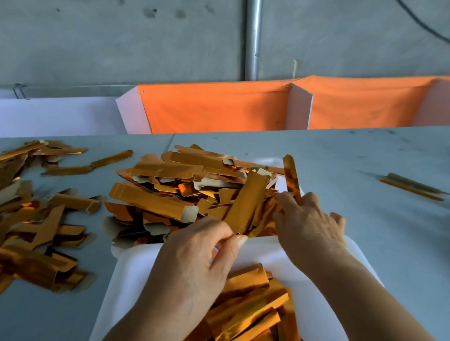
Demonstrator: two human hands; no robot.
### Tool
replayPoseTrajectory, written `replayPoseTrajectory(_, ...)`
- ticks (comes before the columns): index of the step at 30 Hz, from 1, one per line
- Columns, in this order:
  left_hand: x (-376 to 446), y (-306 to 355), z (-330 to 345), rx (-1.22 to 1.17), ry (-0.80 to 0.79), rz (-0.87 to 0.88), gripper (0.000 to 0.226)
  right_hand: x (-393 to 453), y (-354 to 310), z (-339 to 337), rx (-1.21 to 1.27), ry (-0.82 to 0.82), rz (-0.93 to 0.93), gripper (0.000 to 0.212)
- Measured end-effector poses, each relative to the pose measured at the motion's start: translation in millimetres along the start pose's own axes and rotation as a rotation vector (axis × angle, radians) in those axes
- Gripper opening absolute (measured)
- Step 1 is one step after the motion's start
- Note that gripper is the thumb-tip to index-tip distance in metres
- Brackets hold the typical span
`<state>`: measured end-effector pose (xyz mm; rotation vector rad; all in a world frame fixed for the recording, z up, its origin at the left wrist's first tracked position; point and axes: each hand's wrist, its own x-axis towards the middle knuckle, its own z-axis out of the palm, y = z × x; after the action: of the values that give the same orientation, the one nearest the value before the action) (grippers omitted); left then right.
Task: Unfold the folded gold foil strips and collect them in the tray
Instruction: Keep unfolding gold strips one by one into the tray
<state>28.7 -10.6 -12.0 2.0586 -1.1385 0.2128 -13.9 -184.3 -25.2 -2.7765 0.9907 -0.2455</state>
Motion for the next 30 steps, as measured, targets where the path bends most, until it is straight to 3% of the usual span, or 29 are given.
replayPoseTrajectory(7,-2,1,2,0.011,-0.017,-0.001,0.022,4,2,1,0.112,-0.010,0.036,0.032)
replayPoseTrajectory(19,-3,1,2,-0.003,-0.096,-0.038,0.017,12,0,1,-0.129,-0.184,-0.101,0.026)
replayPoseTrajectory(24,-2,1,3,-0.004,-0.126,-0.066,0.019,13,-2,-1,-0.166,-0.198,-0.091,0.013)
replayPoseTrajectory(27,-2,0,4,0.008,-0.111,-0.075,0.018,10,-2,1,-0.082,-0.029,0.000,0.015)
replayPoseTrajectory(30,0,-2,3,0.003,-0.047,-0.098,0.013,9,-1,-8,0.173,0.332,0.056,0.022)
